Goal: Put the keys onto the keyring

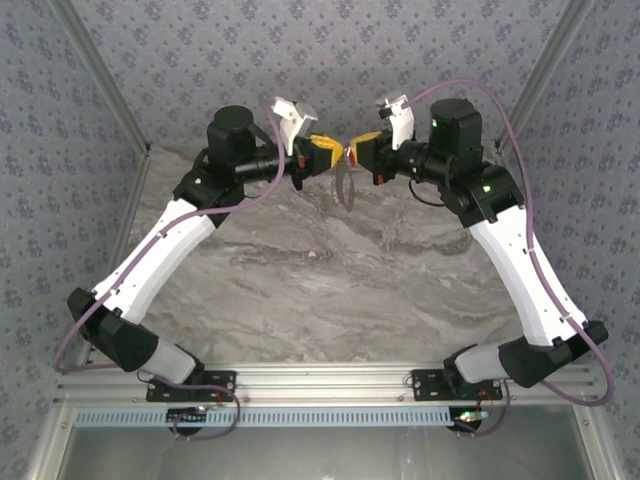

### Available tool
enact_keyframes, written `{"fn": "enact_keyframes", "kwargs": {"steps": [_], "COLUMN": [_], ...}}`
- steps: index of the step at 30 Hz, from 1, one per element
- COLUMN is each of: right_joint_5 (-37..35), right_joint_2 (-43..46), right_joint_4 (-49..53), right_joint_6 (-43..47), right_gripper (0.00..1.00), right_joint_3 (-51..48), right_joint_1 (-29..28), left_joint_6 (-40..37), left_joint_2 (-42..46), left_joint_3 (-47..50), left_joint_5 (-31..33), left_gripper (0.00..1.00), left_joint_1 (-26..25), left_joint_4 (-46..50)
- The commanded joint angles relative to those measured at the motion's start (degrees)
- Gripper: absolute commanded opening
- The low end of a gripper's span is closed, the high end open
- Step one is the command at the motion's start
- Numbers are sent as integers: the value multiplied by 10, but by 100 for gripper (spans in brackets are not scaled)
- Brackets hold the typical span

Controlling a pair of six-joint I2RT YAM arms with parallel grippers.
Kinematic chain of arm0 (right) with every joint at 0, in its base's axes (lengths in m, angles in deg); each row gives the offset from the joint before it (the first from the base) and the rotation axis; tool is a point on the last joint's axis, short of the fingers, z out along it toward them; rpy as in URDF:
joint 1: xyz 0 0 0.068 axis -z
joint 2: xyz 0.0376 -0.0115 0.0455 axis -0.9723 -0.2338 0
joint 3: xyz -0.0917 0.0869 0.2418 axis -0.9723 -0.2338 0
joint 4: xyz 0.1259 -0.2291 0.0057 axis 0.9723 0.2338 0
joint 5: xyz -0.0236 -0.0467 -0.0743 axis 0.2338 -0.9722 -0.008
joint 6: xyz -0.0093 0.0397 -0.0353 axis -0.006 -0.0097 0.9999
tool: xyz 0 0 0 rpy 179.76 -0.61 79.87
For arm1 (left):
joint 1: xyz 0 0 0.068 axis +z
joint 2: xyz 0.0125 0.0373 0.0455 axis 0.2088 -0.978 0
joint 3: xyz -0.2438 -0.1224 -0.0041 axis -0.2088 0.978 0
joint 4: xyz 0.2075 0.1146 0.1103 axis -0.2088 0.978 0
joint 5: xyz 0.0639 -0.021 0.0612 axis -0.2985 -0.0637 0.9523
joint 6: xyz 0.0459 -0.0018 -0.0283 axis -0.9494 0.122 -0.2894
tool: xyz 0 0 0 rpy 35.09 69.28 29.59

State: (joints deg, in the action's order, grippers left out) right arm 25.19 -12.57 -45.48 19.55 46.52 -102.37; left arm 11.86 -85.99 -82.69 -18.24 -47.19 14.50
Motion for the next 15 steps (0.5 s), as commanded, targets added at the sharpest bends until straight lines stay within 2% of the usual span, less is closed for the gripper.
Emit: {"fn": "enact_keyframes", "kwargs": {"steps": [1,15], "right_joint_5": [9,156], "right_joint_2": [9,-12], "right_joint_4": [-27,-29], "right_joint_6": [-29,-84], "right_gripper": [0,0], "right_joint_3": [-11,-10], "right_joint_1": [20,50], "left_joint_6": [-10,10], "left_joint_2": [9,16], "left_joint_3": [-16,6], "left_joint_5": [-22,7], "left_gripper": [0,0], "left_joint_1": [-5,-5], "left_joint_4": [-23,-80]}}
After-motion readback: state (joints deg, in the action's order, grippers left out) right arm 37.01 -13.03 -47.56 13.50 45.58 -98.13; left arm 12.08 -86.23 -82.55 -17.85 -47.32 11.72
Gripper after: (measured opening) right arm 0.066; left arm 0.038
